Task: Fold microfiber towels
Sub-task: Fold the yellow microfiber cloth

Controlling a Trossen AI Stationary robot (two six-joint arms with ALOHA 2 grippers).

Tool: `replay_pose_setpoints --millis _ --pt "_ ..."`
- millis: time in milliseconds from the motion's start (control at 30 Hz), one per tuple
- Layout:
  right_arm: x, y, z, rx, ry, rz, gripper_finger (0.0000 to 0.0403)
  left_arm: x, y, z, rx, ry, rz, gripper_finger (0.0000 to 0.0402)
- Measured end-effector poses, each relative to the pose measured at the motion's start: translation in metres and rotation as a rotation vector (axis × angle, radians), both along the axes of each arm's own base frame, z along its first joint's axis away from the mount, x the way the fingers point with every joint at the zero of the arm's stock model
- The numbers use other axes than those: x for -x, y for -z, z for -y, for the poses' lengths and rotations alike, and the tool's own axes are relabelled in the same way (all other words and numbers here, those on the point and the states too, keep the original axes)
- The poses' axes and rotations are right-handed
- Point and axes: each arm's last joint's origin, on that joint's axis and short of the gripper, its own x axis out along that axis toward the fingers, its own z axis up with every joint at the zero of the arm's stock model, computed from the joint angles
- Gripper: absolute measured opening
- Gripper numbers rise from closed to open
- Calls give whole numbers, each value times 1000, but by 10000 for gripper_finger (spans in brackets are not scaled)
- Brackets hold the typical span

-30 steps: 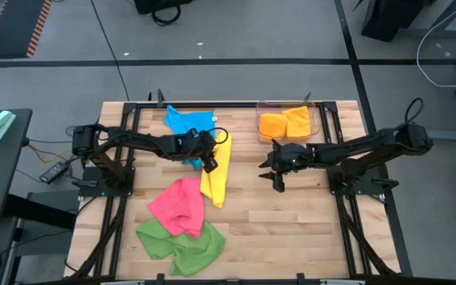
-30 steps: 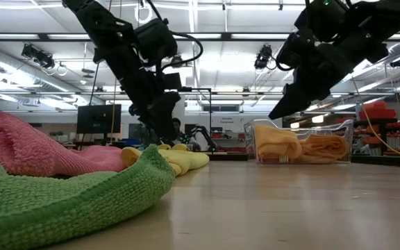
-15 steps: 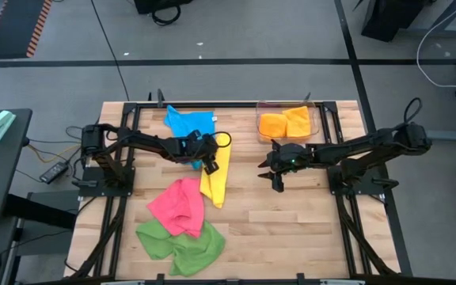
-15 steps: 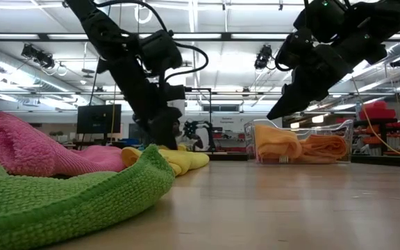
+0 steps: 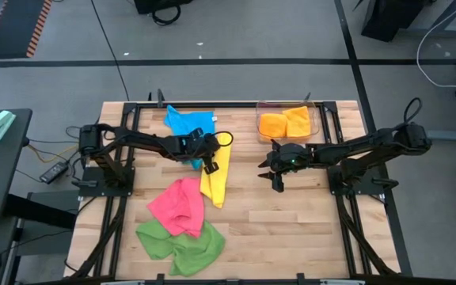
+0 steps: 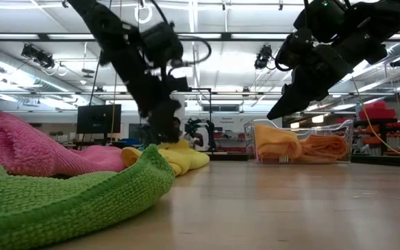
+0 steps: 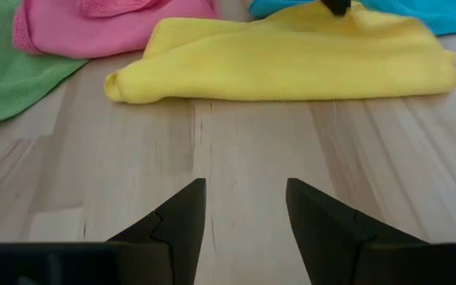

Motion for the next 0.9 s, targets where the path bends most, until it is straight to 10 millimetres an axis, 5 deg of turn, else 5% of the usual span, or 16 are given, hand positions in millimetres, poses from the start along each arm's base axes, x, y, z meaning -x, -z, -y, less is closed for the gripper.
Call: replay_pose_setpoints --millis 267,633,900 --pt "1 1 0 11 -9 -15 184 -13 -50 13 -13 98 26 6" --pt "1 1 0 24 -16 -16 184 -29 -61 43 122 279 207 5" --pt "-9 -4 -20 383 -40 70 184 -35 -58 61 155 312 254 5"
